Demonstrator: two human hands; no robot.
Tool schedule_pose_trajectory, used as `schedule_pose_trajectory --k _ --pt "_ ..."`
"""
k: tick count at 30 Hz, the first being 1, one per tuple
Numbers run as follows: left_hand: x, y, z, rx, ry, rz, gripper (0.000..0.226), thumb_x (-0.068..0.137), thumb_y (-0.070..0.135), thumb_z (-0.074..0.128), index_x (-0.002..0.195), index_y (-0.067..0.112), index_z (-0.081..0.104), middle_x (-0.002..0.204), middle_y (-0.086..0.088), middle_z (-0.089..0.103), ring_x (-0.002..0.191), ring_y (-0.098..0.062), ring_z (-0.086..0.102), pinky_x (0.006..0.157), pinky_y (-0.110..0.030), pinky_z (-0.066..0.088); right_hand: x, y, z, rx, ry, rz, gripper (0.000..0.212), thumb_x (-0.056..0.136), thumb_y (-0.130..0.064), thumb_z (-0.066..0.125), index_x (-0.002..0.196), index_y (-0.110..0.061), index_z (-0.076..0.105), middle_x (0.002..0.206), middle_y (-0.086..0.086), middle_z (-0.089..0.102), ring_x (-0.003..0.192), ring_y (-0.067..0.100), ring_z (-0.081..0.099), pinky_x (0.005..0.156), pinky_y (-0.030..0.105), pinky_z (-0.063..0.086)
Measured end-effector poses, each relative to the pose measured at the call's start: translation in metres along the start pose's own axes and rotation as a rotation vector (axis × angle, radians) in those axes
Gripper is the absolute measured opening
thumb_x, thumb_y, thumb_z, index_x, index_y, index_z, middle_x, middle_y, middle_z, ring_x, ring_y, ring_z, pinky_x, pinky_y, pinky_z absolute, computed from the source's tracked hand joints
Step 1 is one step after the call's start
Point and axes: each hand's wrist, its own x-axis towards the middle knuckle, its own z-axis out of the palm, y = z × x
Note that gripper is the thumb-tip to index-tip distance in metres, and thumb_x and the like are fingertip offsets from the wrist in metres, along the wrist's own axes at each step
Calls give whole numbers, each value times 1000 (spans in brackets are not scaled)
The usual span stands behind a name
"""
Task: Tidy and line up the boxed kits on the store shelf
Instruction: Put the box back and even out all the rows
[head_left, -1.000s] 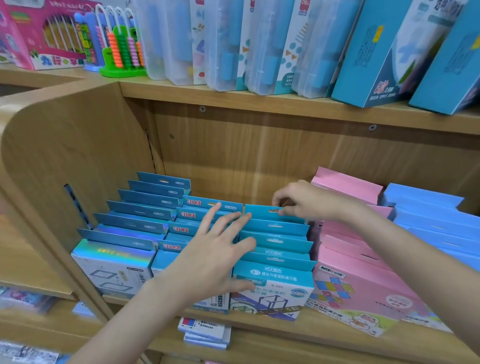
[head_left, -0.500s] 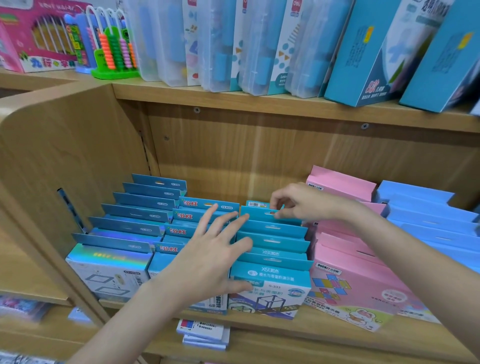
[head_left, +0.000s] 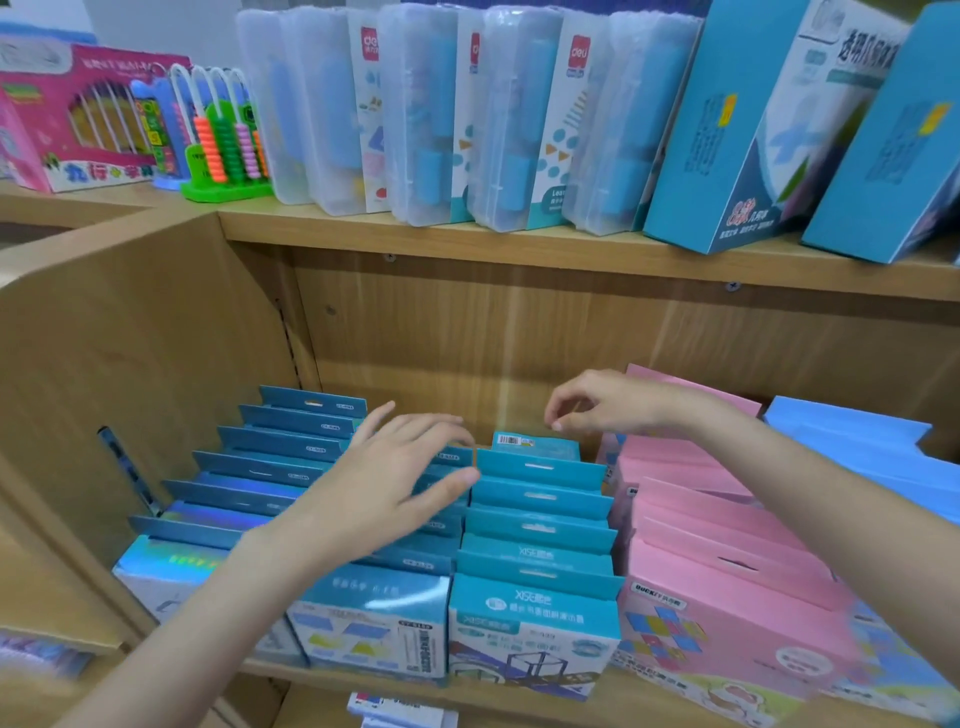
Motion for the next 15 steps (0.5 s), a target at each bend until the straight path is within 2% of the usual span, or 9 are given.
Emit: schedule_pose_trajectory --k 3,6,8,10,11,12,14,15 --pt "14 -16 -4 -29 -113 -55 67 83 71 11 124 32 48 125 19 49 118 0 43 110 -24 16 20 4 0 -141 -139 14 28 90 -20 58 116 -13 59 115 1 60 106 15 54 91 25 41" --pt "32 -25 -7 -118 -215 -130 58 85 64 23 120 29 53 119 14 56 108 -3 50 94 -23 37 46 4 3 -271 -326 40 46 89 -27 59 132 -15 46 132 4 50 121 22 46 100 31 37" --pt "43 -29 -7 -155 -247 -166 56 82 61 26 116 29 56 113 12 59 101 -2 52 85 -21 41 62 4 8 -331 -405 87 53 91 -27 55 138 -12 36 141 7 43 127 25 41 103 31 33" --pt "51 -33 -6 -157 -281 -193 53 84 60 26 116 30 56 112 12 60 99 -1 52 87 -23 42 75 12 17 -354 -485 166 51 94 -27 49 140 -11 33 143 11 40 125 28 43 102 35 37" --pt "53 -35 -6 -156 -301 -208 53 84 60 25 116 30 55 112 12 60 99 -2 52 88 -25 42 80 19 22 -347 -526 235 48 96 -27 45 139 -10 34 140 14 42 117 31 50 93 39 44" --pt "56 -37 -5 -156 -322 -226 54 84 61 25 117 31 55 112 12 61 100 -3 53 90 -28 43 84 26 26 -331 -561 323 45 97 -29 41 137 -9 35 136 18 45 100 32 57 79 40 50" --pt "64 -42 -6 -150 -368 -251 53 87 59 26 119 29 54 113 8 62 101 -7 55 91 -32 43 88 36 27 -294 -602 479 45 98 -32 33 136 -6 33 131 23 48 70 27 58 54 33 49" --pt "70 -44 -5 -141 -392 -255 50 90 57 27 121 28 54 114 7 62 103 -8 55 92 -32 43 89 40 26 -262 -598 512 45 99 -32 32 136 -6 33 132 23 46 70 26 58 51 32 48"
